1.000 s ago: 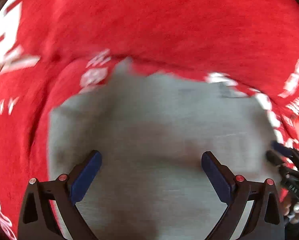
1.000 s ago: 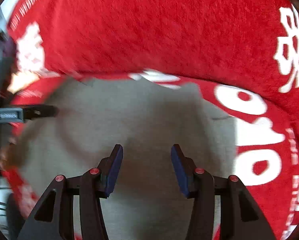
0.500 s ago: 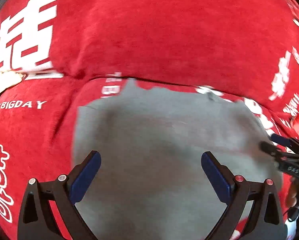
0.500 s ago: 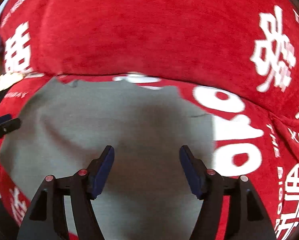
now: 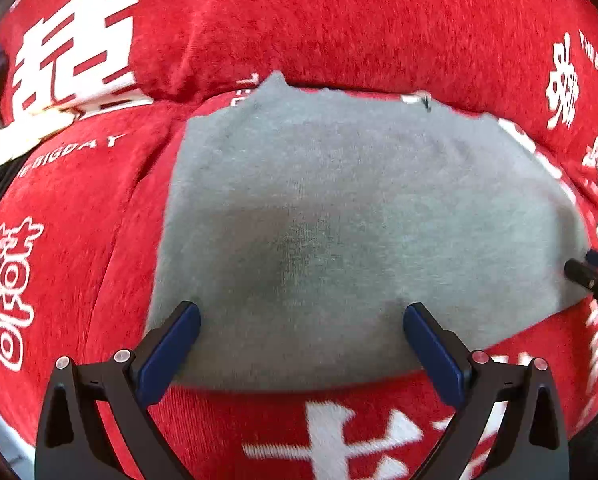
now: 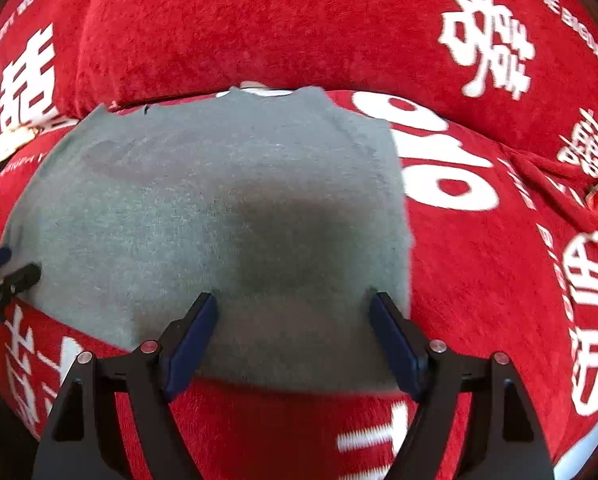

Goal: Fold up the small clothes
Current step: 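Smooth the folded grey sweatshirt with both grippers open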

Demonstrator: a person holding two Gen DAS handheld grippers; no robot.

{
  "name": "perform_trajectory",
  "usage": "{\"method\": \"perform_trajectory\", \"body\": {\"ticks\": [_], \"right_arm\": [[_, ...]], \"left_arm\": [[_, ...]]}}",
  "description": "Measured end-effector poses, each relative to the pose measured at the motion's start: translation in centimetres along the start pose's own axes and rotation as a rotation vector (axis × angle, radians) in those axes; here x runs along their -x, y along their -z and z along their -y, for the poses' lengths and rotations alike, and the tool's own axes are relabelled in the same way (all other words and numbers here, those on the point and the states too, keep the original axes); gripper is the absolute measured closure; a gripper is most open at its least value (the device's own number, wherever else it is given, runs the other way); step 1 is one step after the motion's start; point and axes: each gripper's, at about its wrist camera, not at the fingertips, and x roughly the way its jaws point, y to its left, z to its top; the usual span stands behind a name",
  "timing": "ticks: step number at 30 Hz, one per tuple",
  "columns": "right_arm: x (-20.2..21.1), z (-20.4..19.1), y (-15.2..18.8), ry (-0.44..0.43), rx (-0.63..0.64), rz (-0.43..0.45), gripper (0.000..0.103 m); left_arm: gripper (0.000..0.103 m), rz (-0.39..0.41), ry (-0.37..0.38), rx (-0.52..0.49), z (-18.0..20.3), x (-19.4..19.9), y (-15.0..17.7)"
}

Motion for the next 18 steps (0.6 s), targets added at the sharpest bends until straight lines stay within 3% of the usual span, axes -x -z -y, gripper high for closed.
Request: {"method": "perform_trajectory", "body": {"ticks": [3,5,8,9,11,16,18], "right_arm": [[1.6,-0.8,0.0,-0.038,-0.017,0.025,0.021],[1.1,-1.7,0.2,-0.060,-0.012,-0.009,0.021],[-0.8,-2.2,1.5,-0.031,0.020,-0.063,0.021],[-0.3,-2.4,2.0,-0.019,0.041,-0.016,0.021],[0.2,-2.3,3.0,-0.010,0.051,-0.006,0.020],[0.6,-2.9,4.3,0.042,0.133,-0.024,0.019],[0.7,-2.4,4.2,0.029,0.101,-0.067,0.018]], "left_arm": [[0.001,0.010,0.039,0.069,-0.6,0.3,-0.1],[0.001,-0.034,0.050,0.079,-0.7,-1.2,0.2],[0.001,0.001,-0.034,-0.005,0.2,-1.3,1.5],[0.001,-0.004,-0.035,-0.002,0.2,-1.0,1.6],[0.001,-0.019,-0.029,0.009,0.1,-0.6,1.9],[0.001,-0.037,-0.059,0.002,0.5,0.1,2.6],[0.001,-0.048,-0.073,0.007,0.5,0.4,2.7]]}}
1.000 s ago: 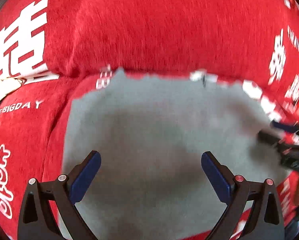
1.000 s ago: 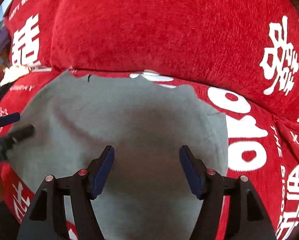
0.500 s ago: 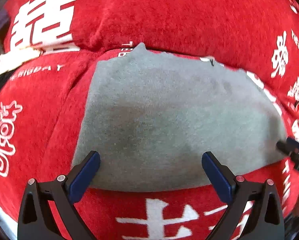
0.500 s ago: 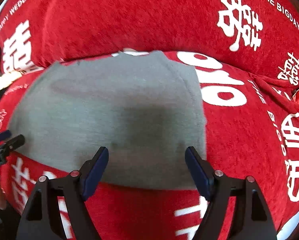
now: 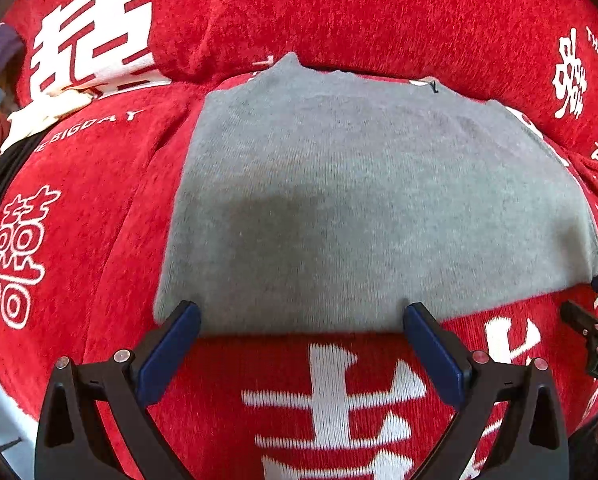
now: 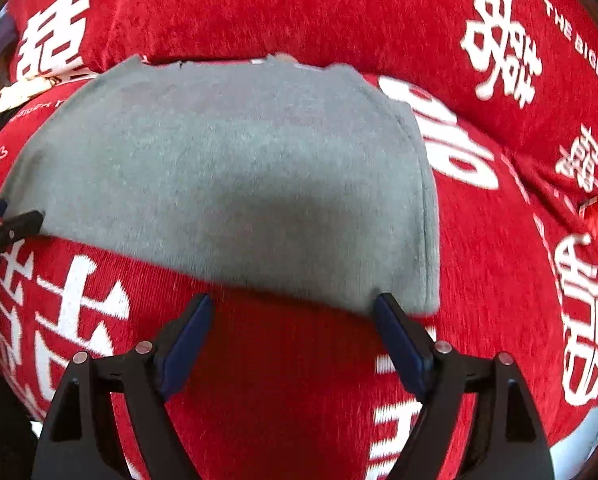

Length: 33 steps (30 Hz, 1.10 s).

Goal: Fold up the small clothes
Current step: 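Smooth the folded grey sweatshirt with both grippers open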

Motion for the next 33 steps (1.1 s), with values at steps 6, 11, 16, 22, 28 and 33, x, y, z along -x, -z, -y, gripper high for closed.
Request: {"method": "perform_trajectory", "body": {"ticks": [6,11,16,22,28,33], "right_arm": [[2.2,1.6,-0.7,-0.058,-0.108,0.005,0.018],[3.8,1.7,-3.7,-0.052,-0.100,0.065,0.018],[2.9,1.2,-6.8,-0.041,-0.065,0.064,0.018],[0.7,-0.1,-9.3,-0.039,-0.033,0.051,0.018],[-2.8,-0.4,-11.3,-0.050,-0.043,0.000,0.018],[-5.3,0.5,-12.6,-0.066,-0.064,-0.027,0.017]], "left_arm": [[0.001,0.059,-0.030,-0.001,-0.3,1.8,-0.2],[0.001,0.090,-0.022,0.024,-0.7,2.2,-1.7],[0.001,0.106,-0.004,0.023,-0.2,1.7,-3.6],[0.001,0.118,0.015,-0.006,1.2,0.5,-5.9],[0.001,0.100,0.015,-0.054,3.0,-2.0,-8.2],[0.001,0.041,0.038,0.013,1.4,-5.1,-9.5]]}}
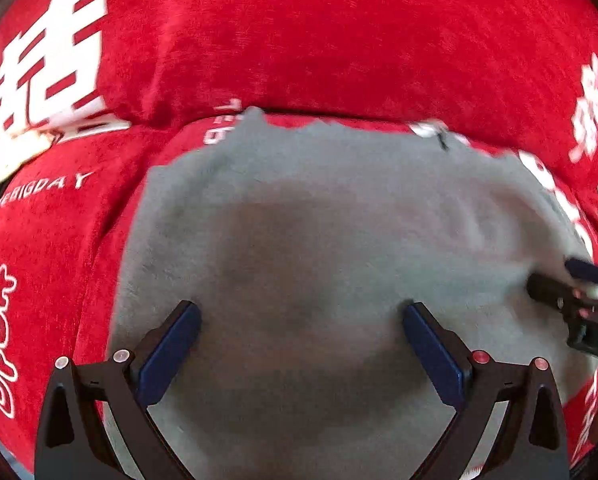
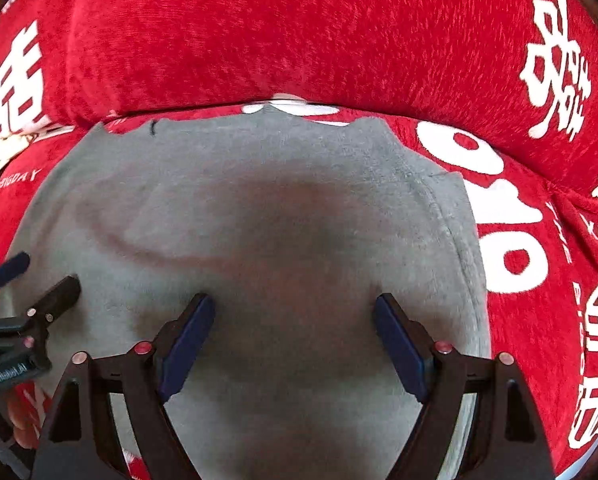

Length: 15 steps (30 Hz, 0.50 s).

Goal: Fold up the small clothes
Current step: 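Smooth the folded grey sweatshirt with both grippers open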

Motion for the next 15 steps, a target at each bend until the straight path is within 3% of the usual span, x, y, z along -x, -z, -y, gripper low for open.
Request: {"method": "perform_trajectory", "body": {"ticks": [5,9,13,15], "right_arm": [[0.7,2.1,-0.8,-0.003,-0.060,0.008,0.016],[2.7,3.7,-1.7,0.016,-0.113,0.082,0.016],[1.6,2.4,-3.7,0.022,-0.043,0.067,0.016],[0.3,1.9,-4.9,0.017,-0.022,0.041,0.016]], "left_arm": [[0.001,-0.018,-0.010,0.062,-2.0,0.5,-1.1],[0.001,0.002,0.053,0.098,-2.0,1.3,-2.6],[0.001,-0.002,0.098,-0.005,1.5,0.1,-4.9],[0.001,-0.058,0.112,-0.037,2.4,-1.8,-5.7]]}}
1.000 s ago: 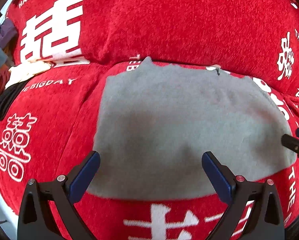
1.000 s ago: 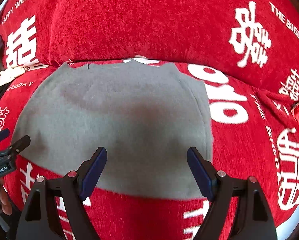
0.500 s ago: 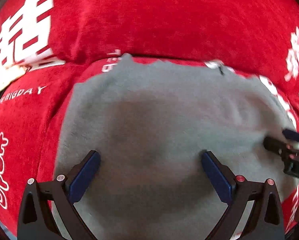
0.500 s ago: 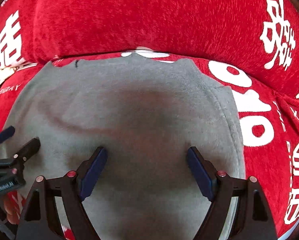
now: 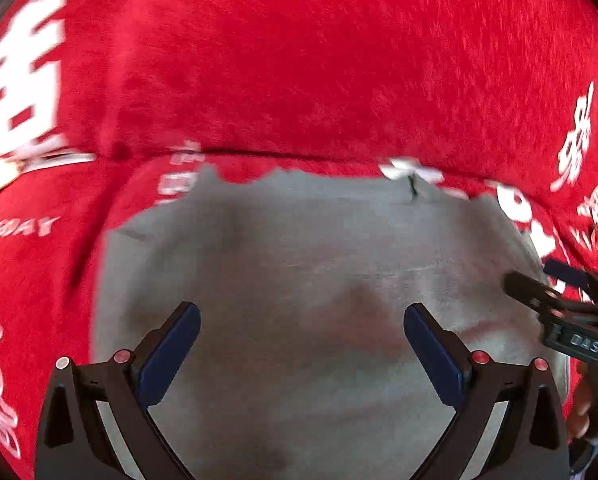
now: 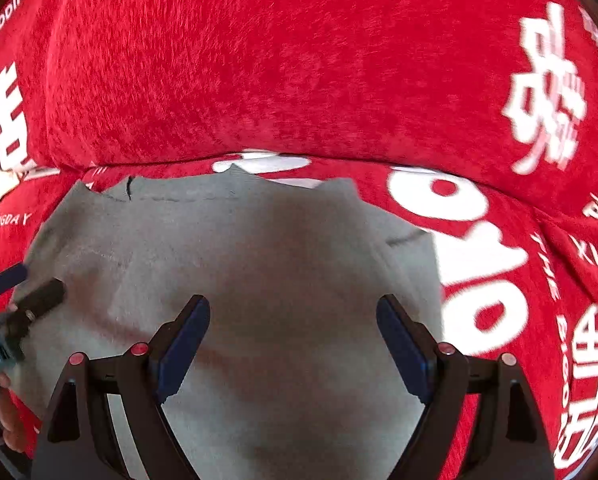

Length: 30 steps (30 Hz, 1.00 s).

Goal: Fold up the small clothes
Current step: 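Smooth the folded grey sweatshirt with both grippers open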

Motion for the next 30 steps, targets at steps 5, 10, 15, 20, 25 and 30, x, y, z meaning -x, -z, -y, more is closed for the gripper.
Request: {"method": "perform_trajectory", "body": {"ticks": [5,10,15,20,25,30], "right_arm": [[-4.4,0.1,-2.0,0.021,0.025,-0.107,0.016],[-6.5,1.6,-3.7,0.032,-0.032,-0.089,0.016],[-8.3,2.9,-4.5,0.029,-0.078,-0.103,0.003],[-6.0,4.0,-4.5,0.042,-0.144,-0.078,0.003],[0.2,2.6,-1.1,-0.036,-0.076,0.054,0.003],[0.3,-1.7,1.9,-0.023,0.038,0.031,0.003]], "left_arm": [[0.001,-0.065,-0.065,0.009,-1.3,-3.9,-1.7],[0.001,-0.067,-0.067,0.009,-2.4,-5.3,-3.6],[0.001,-0.094,-0.075,0.025,-2.5,-7.0,-5.8],[0.001,-0.064,-0.081,0.087,-3.3,-4.4,-6.4],[0.001,-0.005,-0.051,0.088,-3.8,-0.4,-2.0],[0.001,-0.023,-0.126,0.080,-4.3,-0.8,2.3]]}}
